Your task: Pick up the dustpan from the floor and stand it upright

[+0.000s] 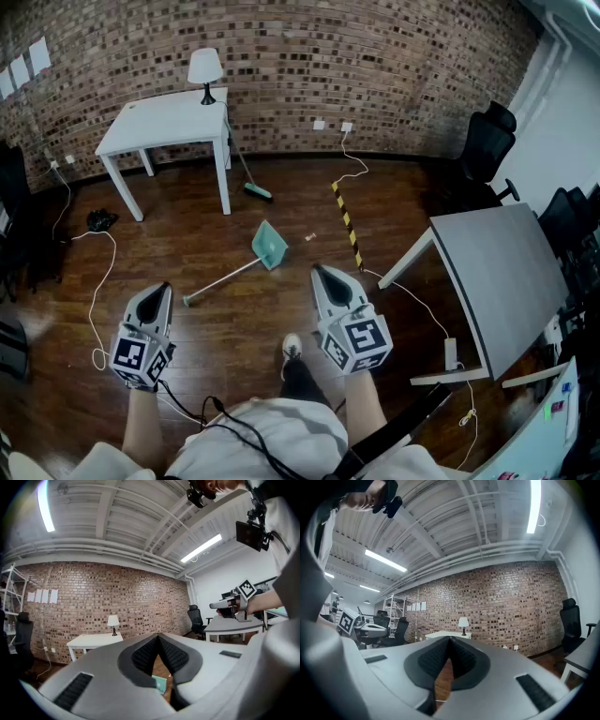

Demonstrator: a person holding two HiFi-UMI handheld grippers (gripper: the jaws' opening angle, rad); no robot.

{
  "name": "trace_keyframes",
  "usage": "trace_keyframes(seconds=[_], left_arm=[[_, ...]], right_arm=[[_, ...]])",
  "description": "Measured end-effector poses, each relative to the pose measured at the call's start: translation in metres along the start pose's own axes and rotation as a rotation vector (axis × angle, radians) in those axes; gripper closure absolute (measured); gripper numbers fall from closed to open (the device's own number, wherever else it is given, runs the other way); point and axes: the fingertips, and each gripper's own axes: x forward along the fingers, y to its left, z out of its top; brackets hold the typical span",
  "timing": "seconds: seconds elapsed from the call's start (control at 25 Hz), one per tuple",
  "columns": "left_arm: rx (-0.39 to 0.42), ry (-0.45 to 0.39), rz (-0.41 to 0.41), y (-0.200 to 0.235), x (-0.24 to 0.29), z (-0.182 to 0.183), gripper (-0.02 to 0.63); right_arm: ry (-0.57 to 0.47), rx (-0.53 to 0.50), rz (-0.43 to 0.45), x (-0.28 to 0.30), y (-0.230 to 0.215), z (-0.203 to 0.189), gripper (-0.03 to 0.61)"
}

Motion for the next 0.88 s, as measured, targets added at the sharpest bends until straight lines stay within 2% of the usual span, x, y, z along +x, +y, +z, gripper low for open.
trace_keyframes(seconds=[0.2,0.4,0.56,0.72,0.88], left_arm=[[0.024,0.014,-0.033,0.001,0.056,-0.013,0.603],[0.015,0.047,-0.006,0.024,0.129,-0.022,0.603],[0.031,0.04,0.044,0.061,0.203,0.0,0.603],[0.044,-0.016,0.091,0.087,0.27,0.034,0.603],[0.063,-0.035,0.095,0.099,0.309,0.05,0.603]], right_arm=[[-0.013,0.004,0.031,0.046,-0.032,-0.013,0.596],[-0.023,0.009,0.041,0.112,-0.093,-0.023,0.597],[-0.026,-0.023,0.047,0.183,-0.15,-0.008,0.595],[-0.079,-0.021,0.068,0.253,-0.201,0.021,0.597],[-0.089,-0.044,0.125,0.306,-0.208,0.034,0.596]])
